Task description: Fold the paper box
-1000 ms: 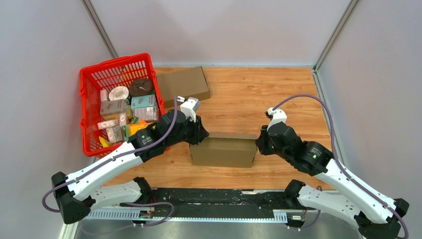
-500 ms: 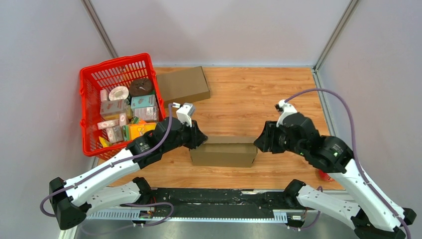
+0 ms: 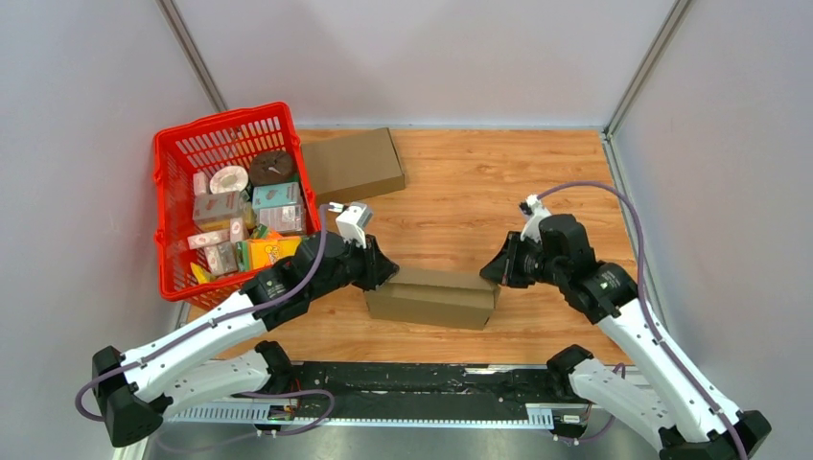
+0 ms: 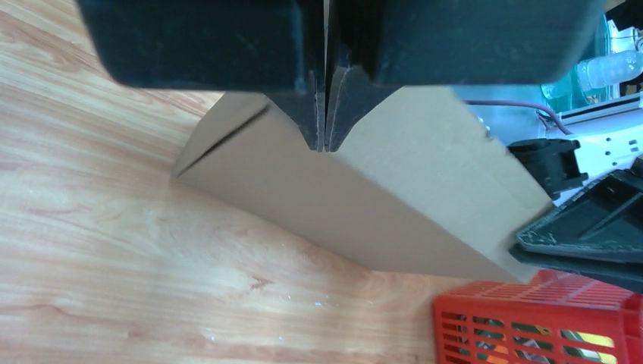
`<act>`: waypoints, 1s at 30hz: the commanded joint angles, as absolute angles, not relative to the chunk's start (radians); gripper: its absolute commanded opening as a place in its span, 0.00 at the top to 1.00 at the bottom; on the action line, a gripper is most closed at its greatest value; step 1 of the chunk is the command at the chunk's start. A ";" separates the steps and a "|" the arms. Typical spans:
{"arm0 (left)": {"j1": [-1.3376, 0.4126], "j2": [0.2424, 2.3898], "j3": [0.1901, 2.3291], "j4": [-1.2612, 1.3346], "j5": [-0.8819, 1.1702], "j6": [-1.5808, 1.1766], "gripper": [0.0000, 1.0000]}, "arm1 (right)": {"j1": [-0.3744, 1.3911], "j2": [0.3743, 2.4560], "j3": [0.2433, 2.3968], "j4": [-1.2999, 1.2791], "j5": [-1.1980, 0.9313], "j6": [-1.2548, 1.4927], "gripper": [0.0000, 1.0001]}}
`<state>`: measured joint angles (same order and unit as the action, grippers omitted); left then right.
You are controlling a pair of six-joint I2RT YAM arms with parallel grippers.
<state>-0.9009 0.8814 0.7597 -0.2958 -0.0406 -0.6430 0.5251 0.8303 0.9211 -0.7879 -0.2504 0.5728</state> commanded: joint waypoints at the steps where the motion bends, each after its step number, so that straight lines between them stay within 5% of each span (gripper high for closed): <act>1: -0.899 0.874 0.726 -0.337 -0.051 -0.646 0.76 | 0.512 0.723 0.813 -0.643 -0.333 0.617 1.00; 8: -0.899 0.884 0.736 -0.341 -0.034 -0.657 0.76 | 0.453 0.721 0.968 -0.718 -0.390 0.604 1.00; 13: -0.899 0.885 0.733 -0.342 -0.041 -0.657 0.76 | 0.453 0.658 0.890 -0.704 -0.507 0.666 0.99; 18: -0.899 0.914 0.745 -0.331 -0.035 -0.658 0.76 | 0.453 0.612 0.864 -0.833 -0.529 0.566 0.63; 20: -0.899 0.926 0.745 -0.318 -0.041 -0.658 0.76 | 0.453 0.614 0.882 -0.935 -0.476 0.543 0.37; 30: -0.899 1.008 0.799 -0.307 -0.031 -0.635 0.76 | 0.453 0.647 1.008 -1.164 -0.552 0.436 0.02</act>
<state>-0.9005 0.9863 0.7815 -0.2905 -0.0422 -0.6456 0.4557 0.6472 0.9131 -1.0569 -0.4992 0.5041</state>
